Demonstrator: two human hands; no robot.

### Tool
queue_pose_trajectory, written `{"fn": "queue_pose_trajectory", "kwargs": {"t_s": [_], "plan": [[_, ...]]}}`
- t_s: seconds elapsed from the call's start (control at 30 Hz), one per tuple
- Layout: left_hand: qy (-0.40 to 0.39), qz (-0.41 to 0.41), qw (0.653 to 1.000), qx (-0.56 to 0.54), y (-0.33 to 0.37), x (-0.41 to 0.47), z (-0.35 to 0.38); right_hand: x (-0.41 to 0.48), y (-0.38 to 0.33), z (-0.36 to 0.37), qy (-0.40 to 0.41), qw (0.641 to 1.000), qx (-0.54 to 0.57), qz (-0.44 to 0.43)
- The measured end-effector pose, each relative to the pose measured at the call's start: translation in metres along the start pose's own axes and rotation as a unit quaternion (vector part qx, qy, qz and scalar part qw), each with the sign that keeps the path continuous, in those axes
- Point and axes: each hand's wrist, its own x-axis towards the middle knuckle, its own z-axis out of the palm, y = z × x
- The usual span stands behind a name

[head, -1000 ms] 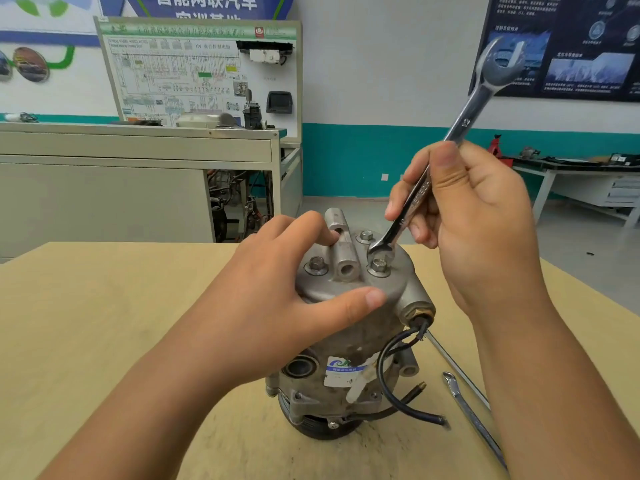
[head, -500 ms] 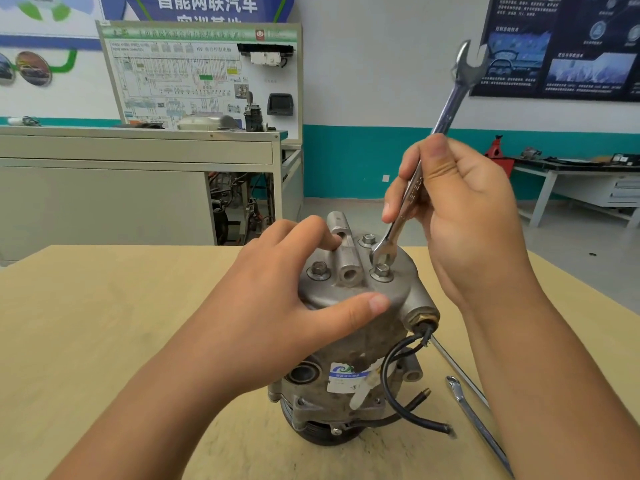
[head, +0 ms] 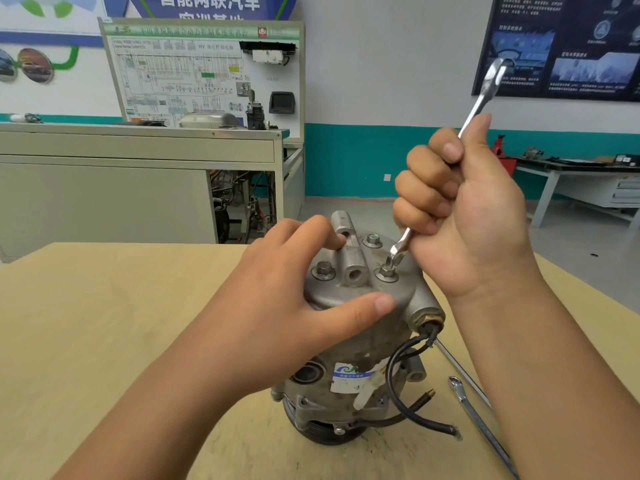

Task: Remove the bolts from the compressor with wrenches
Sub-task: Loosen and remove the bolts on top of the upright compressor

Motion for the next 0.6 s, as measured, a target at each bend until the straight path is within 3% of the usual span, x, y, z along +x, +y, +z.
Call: {"fn": "queue_pose_trajectory", "kwargs": {"t_s": [0.6], "plan": [[-0.002,0.003,1.000,0.005,-0.0006,0.0015,-0.0001,0.0061,0.0001,0.0070,-0.024,0.999,-0.039,0.027]]}}
